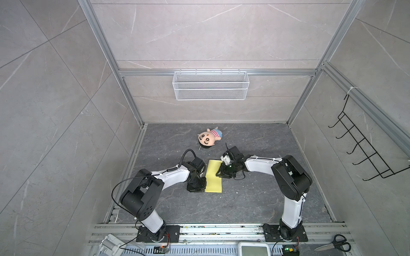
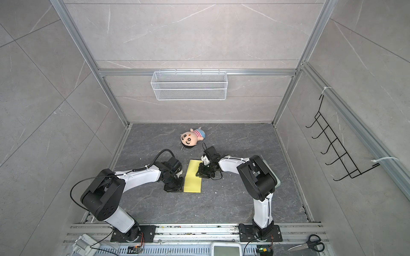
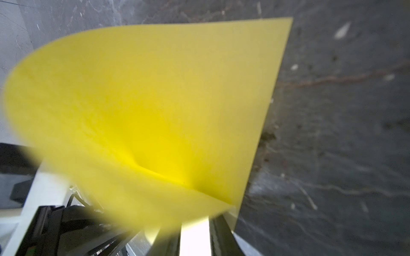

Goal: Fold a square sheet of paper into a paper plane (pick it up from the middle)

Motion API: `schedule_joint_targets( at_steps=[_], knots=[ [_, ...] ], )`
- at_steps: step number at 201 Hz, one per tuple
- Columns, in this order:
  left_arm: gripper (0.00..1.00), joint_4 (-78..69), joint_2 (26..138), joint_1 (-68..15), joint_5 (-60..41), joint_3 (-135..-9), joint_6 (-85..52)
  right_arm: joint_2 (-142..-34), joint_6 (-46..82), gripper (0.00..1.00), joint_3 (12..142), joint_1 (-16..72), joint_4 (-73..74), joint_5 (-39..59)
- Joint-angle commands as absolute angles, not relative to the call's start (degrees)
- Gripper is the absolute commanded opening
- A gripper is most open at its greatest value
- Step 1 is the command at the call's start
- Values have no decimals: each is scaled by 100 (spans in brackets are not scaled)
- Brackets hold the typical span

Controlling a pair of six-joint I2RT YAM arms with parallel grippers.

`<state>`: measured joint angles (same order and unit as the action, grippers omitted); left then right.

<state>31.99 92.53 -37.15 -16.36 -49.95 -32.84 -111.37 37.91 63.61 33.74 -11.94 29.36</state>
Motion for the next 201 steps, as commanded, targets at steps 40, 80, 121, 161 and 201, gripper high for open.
schedule_joint_targets(
  at_steps=[40, 80, 121, 161, 201],
  knots=[
    [11, 2953, 8862, -3750, -1668, -5201, -3514, -11784, 3806, 27, 6014, 3385, -1829, 1730],
    [11, 2743, 9247, -3779, -1937, -5199, -3612, -11795, 3824, 27, 6000, 3387, -1794, 1757],
    [11, 2615, 9510, -3815, -2074, -5018, -3539, -11848, 3823, 27, 6014, 3388, -1775, 1776],
    [11, 3049, 9530, -3823, -1834, -4908, -3366, -11847, 3835, 27, 5994, 3394, -1759, 1758],
    [10, 3476, 9359, -3823, -1715, -4771, -3120, -11843, 3802, 27, 5996, 3387, -1785, 1735]
  ],
)
